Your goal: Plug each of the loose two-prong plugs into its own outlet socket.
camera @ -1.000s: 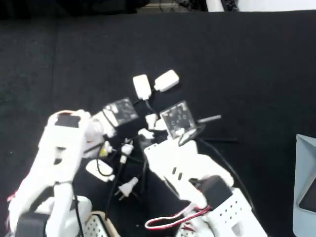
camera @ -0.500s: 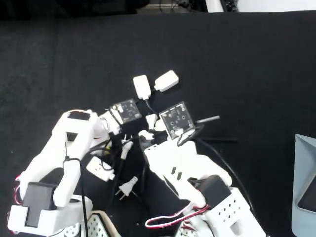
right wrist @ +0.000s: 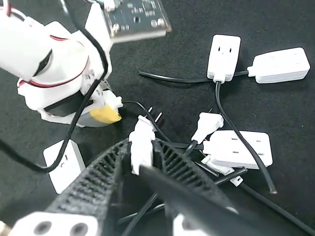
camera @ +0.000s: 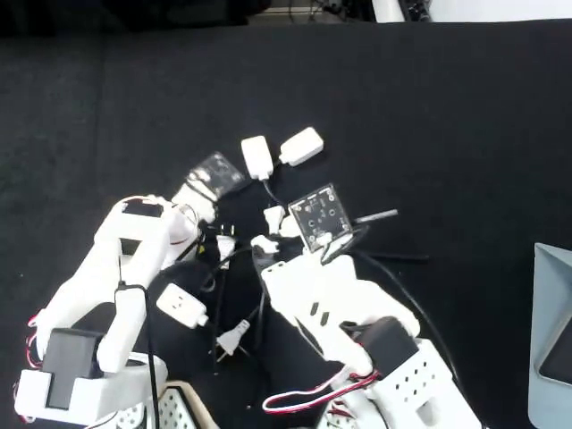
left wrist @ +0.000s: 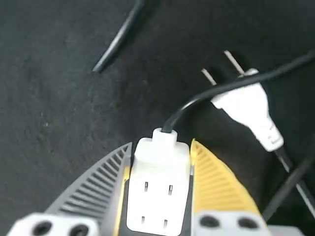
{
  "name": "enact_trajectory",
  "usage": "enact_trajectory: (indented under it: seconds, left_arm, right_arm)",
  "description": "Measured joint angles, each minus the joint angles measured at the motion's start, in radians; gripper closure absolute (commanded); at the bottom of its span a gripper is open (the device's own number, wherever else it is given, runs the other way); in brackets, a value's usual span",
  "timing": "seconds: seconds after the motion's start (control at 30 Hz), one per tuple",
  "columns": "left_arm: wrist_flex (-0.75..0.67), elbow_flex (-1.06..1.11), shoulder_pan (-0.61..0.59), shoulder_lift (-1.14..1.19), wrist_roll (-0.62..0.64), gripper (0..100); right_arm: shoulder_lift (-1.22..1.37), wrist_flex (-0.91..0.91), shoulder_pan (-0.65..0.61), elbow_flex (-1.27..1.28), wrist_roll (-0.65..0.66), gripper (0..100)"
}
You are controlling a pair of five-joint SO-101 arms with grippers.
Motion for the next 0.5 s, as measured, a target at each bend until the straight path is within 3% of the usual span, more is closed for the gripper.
enact_trajectory:
  seconds: [0.13, 0.3, 0.5]
  left_arm:
    - [-0.002, -0.002, -0.005, 0.002, 0.104, 71]
    - [-0.002, -0.002, -0.006, 0.002, 0.221, 71]
    - [0.043, -0.068, -0.012, 0.003, 0.232, 71]
  right_arm:
    - [0.0, 0.0, 0.0, 0.0, 0.0, 98.6]
    - [0.0, 0.0, 0.0, 0.0, -0.028, 98.6]
    - [0.0, 0.0, 0.0, 0.0, -0.031, 98.6]
